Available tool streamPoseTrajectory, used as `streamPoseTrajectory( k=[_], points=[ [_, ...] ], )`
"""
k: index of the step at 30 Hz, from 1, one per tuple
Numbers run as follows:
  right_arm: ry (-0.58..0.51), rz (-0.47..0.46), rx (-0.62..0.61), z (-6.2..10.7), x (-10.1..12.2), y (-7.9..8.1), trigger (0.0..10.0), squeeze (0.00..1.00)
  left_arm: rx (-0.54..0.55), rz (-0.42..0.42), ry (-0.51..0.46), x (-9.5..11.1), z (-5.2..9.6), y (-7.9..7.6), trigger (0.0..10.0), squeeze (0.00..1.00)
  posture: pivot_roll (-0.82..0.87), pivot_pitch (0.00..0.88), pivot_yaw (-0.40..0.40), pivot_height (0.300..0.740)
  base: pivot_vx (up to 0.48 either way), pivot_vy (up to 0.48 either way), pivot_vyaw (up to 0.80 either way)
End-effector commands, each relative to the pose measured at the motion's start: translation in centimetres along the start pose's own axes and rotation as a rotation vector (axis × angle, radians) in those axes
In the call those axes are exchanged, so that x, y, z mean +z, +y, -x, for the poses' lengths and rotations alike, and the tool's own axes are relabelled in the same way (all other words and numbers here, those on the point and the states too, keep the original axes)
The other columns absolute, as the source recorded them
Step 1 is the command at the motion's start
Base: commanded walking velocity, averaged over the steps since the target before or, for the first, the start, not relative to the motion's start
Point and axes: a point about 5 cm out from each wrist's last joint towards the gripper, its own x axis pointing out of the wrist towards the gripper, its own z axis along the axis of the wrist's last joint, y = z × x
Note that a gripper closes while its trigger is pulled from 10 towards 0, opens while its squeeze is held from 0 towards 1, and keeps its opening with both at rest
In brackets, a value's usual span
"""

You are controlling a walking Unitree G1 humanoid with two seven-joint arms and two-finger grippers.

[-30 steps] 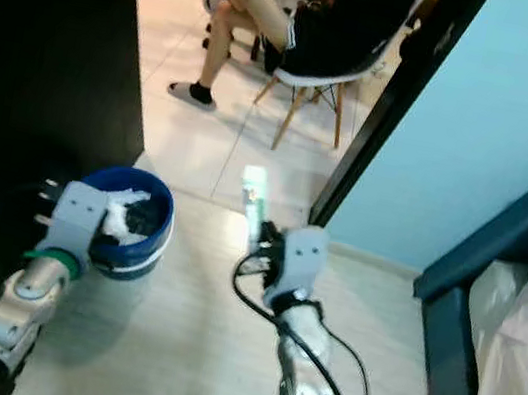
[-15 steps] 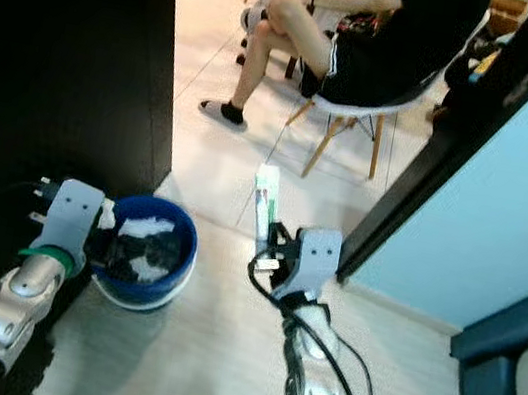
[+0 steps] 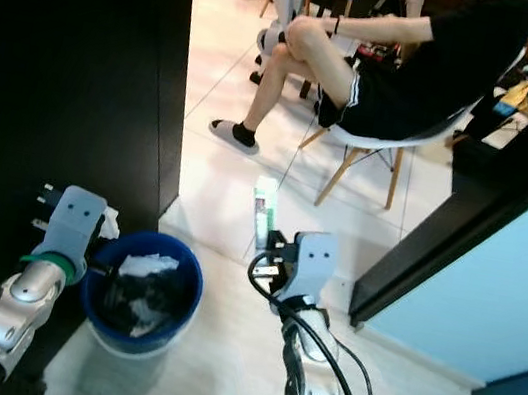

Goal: Clean up the room

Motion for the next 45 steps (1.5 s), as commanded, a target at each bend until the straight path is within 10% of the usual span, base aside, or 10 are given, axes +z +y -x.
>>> streamPoseTrajectory(
  k=[1, 8, 29, 30, 31, 32, 34, 35, 44, 45],
  points=[
    [0.019, -0.001, -0.031, 0.5, -0.5, -0.8, 10.0, 0.0, -0.029, -0.001, 0.022, -0.5, 0.1, -0.6, 10.0, 0.0, 0.08, 0.073, 0.008, 0.74, 0.461, 0.0, 0.0],
    [0.069, -0.011, 0.023, 0.8, -1.3, -0.3, 10.0, 0.0, -0.193, 0.202, 0.242, -3.4, 0.7, -2.1, 10.0, 0.0, 0.08, 0.075, 0.013, 0.74, 0.181, 0.0, 0.0],
    [0.158, -0.023, 0.421, 0.0, -1.8, 5.3, 10.0, 0.0, -0.353, 0.043, 0.342, -4.2, -1.3, -4.4, 10.0, 0.0, 0.02, 0.252, -0.038, 0.74, 0.0, 0.0, 0.0],
    [0.158, -0.028, 0.438, -0.1, -1.7, 5.6, 10.0, 0.0, -0.355, 0.027, 0.346, -4.1, -1.4, -4.4, 10.0, 0.27, 0.02, 0.257, -0.038, 0.74, 0.0, 0.0, 0.0],
    [0.15, -0.031, 0.449, -0.3, -1.5, 5.8, 10.0, 0.0, -0.345, 0.005, 0.349, -4.1, -1.5, -4.3, 10.0, 0.27, 0.02, 0.274, -0.037, 0.74, 0.0, 0.0, 0.0],
    [0.139, -0.038, 0.457, -0.5, -1.2, 6.1, 10.0, 0.0, -0.332, -0.005, 0.351, -4.2, -1.6, -4.2, 10.0, 0.76, 0.02, 0.285, -0.037, 0.74, 0.0, 0.0, 0.0],
    [0.132, -0.042, 0.463, -0.6, -1.1, 6.3, 10.0, 0.0, -0.323, -0.01, 0.351, -4.2, -1.7, -4.1, 10.0, 0.76, 0.02, 0.285, -0.037, 0.74, 0.0, 0.0, 0.0],
    [0.116, -0.055, 0.465, -1.0, -0.6, 6.5, 10.0, 0.0, -0.313, -0.009, 0.348, -4.2, -1.7, -4.1, 10.0, 1.0, 0.02, 0.291, -0.041, 0.74, 0.0, 0.0, 0.0],
    [0.081, -0.092, 0.512, -1.5, 0.5, 7.6, 10.0, 0.0, -0.203, -0.053, 0.26, -3.8, -2.0, -2.7, 10.0, 1.0, 0.03, 0.292, -0.047, 0.74, 0.0, 0.0, 0.0],
    [0.088, -0.097, 0.528, -1.4, 0.4, 7.7, 10.0, 0.0, -0.184, -0.06, 0.22, -3.6, -2.0, -2.4, 10.0, 0.0, 0.05, 0.286, -0.048, 0.74, 0.0, 0.0, 0.0]
  ],
)
